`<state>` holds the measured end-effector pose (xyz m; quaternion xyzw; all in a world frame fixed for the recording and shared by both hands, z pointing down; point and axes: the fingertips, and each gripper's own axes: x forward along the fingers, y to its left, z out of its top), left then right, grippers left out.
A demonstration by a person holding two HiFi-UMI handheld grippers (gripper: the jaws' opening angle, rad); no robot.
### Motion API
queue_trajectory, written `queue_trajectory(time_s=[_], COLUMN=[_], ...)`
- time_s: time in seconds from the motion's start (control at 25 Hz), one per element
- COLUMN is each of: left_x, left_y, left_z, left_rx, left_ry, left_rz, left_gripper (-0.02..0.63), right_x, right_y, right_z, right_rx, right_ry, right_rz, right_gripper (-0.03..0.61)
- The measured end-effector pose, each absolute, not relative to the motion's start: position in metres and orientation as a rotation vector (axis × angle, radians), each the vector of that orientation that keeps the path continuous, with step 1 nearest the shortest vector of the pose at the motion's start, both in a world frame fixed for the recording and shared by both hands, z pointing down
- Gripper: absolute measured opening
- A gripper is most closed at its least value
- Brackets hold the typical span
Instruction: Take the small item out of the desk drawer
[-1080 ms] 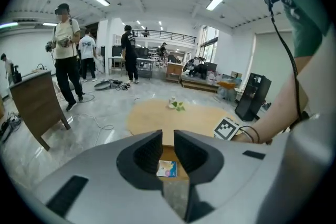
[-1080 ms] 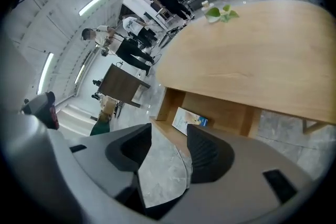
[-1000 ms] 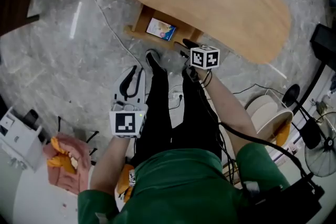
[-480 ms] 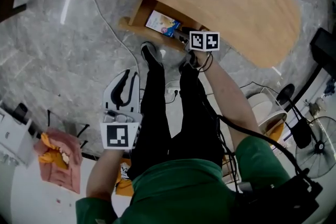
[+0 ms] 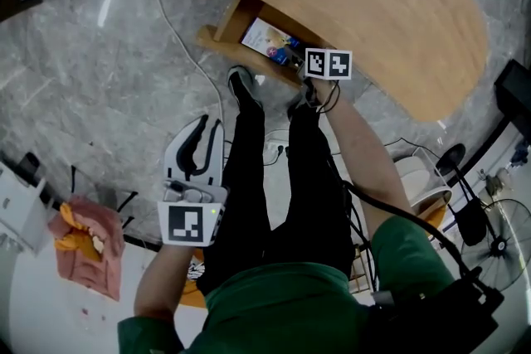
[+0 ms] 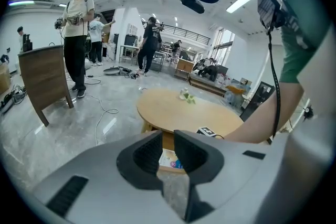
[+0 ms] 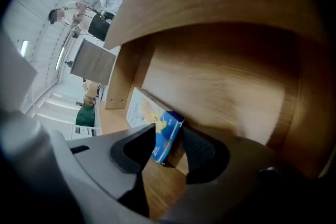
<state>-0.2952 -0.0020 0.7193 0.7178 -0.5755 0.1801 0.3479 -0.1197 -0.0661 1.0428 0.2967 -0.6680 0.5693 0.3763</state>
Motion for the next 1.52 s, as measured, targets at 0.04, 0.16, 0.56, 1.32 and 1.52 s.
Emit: queue_trajectory(time_s=[0.04, 0.16, 0.56, 1.32, 1.52], left_x=[-0.297, -0.299, -0.285, -0.234, -0.212], left_y=[0.0, 0.003, 0.001, -0.023, -0.02], left_z=[0.723, 0.729, 0.73, 0.661, 0.653], left_rx=[1.853, 1.842, 1.846, 2.026, 2.025], left_ry=[-1.49, -1.488, -1.466, -1.451, -1.437], left_rz=[0.474, 0.482, 0.489, 0.452, 0.47], left_gripper=[0.081, 0.08, 0.081, 0.08, 0.081], right_x=[-0.119, -0.119, -0.121, -0.056, 0.001], right_y=[-0.067, -0.068, -0.07, -0.114, -0.153], right_z=[1.046, 1.049, 1.02, 0.883, 0.868], right_rx=[0.762, 0.773, 0.811, 0.985, 1.117], right_ry=[-1.709, -1.719, -1.847, -2.008, -1.984], right_rz=[1.447, 1.438, 1.418, 1.546, 1.597], right_gripper=[0.167, 0.133, 0.061, 0.06, 0.061])
